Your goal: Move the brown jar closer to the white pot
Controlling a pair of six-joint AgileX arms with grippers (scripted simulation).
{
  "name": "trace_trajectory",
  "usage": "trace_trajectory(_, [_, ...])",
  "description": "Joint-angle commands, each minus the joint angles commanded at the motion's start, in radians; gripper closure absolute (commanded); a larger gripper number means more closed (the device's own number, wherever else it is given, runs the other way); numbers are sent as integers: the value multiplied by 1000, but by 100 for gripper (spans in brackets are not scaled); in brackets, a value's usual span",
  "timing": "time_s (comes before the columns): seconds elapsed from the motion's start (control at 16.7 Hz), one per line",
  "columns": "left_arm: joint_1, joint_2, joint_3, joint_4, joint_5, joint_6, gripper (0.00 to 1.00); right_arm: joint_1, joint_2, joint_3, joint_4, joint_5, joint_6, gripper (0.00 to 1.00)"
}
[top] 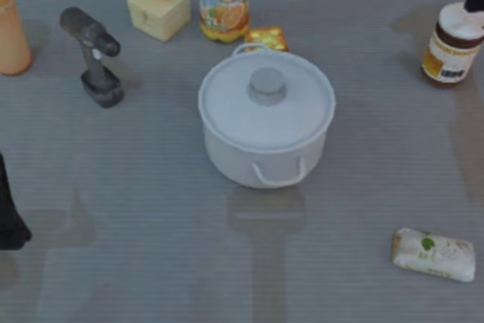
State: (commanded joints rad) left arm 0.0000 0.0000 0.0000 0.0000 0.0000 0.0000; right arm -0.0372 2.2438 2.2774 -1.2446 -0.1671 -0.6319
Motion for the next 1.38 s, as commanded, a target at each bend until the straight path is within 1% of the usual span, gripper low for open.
trace_trajectory(0.3, [0,0,0,0,0,0,0,-2,301,332,-148,-28,-104,0])
trace_trajectory(0.54, [0,0,0,0,0,0,0,-2,405,452,-192,-38,-138,0])
trace_trajectory(0.96, [0,0,0,0,0,0,0,3,407,436,-174,-37,-135,0])
trace_trajectory(1.38, [0,0,0,0,0,0,0,19,401,252,8,-34,-119,0])
